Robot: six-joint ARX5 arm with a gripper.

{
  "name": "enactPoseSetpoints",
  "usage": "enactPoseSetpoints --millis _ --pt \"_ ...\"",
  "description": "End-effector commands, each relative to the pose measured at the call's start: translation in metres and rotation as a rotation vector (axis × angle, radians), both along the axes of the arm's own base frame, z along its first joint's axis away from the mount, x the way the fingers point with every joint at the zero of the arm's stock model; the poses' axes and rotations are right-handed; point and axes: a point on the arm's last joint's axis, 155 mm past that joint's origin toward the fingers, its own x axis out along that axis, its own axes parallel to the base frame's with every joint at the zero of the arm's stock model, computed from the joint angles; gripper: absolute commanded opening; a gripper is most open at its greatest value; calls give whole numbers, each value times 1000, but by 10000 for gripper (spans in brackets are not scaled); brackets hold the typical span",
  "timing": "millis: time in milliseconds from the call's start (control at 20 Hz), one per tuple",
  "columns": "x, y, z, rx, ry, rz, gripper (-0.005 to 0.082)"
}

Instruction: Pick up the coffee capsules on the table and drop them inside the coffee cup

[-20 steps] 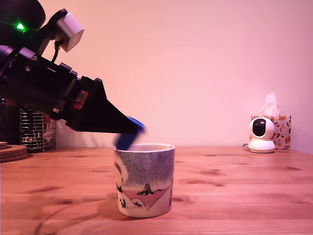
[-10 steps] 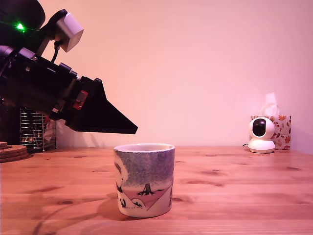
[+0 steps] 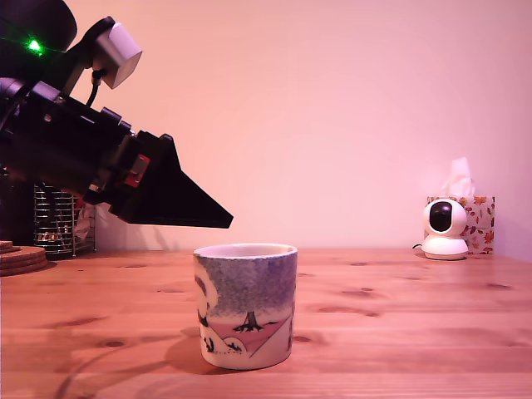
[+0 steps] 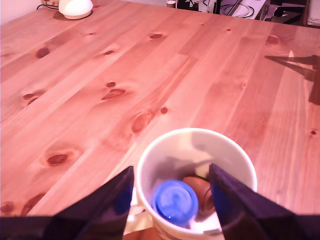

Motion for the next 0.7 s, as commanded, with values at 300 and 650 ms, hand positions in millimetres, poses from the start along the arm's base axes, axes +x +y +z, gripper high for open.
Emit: enactPoseSetpoints --millis 300,650 --pt "2 -2 12 -18 -39 1 252" --pt "-1 6 33 -61 -12 51 -23"
